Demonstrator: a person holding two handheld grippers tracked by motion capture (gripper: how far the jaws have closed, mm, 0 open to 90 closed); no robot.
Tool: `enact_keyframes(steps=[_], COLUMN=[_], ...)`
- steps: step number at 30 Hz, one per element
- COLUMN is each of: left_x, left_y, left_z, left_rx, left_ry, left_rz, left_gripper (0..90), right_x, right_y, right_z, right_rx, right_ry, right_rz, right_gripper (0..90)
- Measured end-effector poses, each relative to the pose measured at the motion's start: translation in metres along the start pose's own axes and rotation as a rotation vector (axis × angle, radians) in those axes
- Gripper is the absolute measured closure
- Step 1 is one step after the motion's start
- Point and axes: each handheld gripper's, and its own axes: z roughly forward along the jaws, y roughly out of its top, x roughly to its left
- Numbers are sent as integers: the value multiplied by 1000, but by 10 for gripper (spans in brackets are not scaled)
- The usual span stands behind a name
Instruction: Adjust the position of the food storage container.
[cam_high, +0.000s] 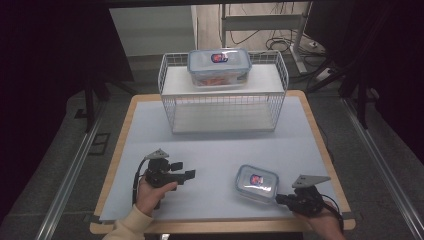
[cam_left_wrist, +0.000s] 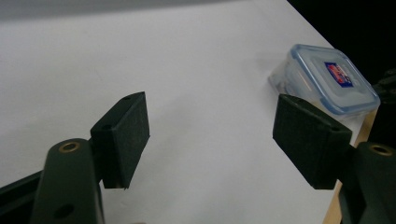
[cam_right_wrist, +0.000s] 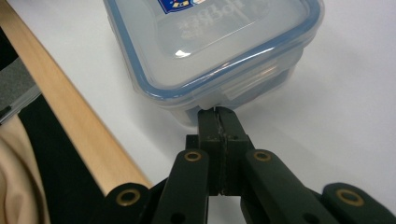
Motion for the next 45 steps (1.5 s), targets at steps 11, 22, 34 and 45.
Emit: enact_keyframes(steps=[11, 22, 34, 45], left_x=[2, 4, 4, 5], left_y=[-1, -2, -2, -3], left_z=[0, 2, 1, 2], left_rx=[-2, 8, 1, 7], left_ry=[7, 11, 7, 11], left_rz=[-6, -11, -14, -15], left_gripper=[269, 269, 268, 268], right_x=[-4, -2, 20, 14], right_y=[30, 52, 47, 58], right_z=[34, 58, 57, 62], right_rx=[-7, -22, -14, -34], right_ry=[2, 3, 66, 59], right_rz=[3, -5, -45, -32], right_gripper=[893, 893, 893, 893])
